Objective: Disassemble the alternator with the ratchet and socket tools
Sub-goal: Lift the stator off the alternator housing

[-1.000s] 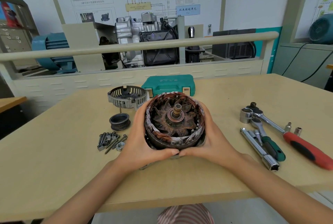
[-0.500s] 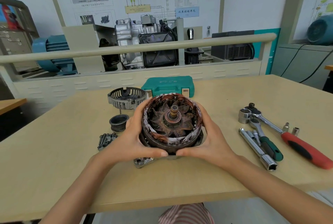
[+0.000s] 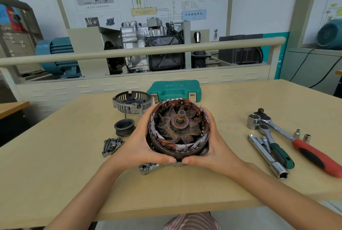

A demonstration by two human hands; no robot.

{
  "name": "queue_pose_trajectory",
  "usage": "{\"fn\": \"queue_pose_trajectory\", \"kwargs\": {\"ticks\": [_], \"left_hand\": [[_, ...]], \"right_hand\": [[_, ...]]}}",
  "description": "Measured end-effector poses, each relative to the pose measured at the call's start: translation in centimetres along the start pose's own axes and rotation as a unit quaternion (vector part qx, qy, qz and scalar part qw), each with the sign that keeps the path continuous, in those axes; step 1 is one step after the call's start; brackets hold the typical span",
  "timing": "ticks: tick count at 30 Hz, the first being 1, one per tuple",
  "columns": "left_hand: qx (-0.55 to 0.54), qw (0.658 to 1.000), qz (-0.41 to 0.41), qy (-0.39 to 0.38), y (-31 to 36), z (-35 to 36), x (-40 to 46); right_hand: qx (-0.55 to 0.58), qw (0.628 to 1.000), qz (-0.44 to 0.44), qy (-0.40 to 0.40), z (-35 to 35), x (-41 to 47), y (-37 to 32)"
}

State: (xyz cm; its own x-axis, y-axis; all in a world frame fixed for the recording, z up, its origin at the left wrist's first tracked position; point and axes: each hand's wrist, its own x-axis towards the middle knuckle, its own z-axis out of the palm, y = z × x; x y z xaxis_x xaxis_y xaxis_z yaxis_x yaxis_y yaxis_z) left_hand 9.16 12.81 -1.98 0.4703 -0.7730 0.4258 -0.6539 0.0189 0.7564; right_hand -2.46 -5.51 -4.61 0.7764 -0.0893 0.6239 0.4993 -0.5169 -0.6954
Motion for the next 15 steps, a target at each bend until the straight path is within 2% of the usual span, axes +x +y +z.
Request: {"fn": "queue_pose_trajectory", "kwargs": {"ticks": [4,10,15], "left_hand": [[0.002,1.000,0.006,0.012,0.0,0.4,-0.1],[0.034,0.998,0.011,0.058,0.4,1.2,-0.5],[0.064,0.994,0.005,0.094,1.4,1.8,-1.0]], "right_hand": [[-0.016,1.000,-0.001,0.011,-0.2,0.2,0.1],[0.018,1.000,0.007,-0.010,-0.9,0.3,0.0],[-0.023,0.999,0.030,0.011,-1.3,0.0,-0.2]]}}
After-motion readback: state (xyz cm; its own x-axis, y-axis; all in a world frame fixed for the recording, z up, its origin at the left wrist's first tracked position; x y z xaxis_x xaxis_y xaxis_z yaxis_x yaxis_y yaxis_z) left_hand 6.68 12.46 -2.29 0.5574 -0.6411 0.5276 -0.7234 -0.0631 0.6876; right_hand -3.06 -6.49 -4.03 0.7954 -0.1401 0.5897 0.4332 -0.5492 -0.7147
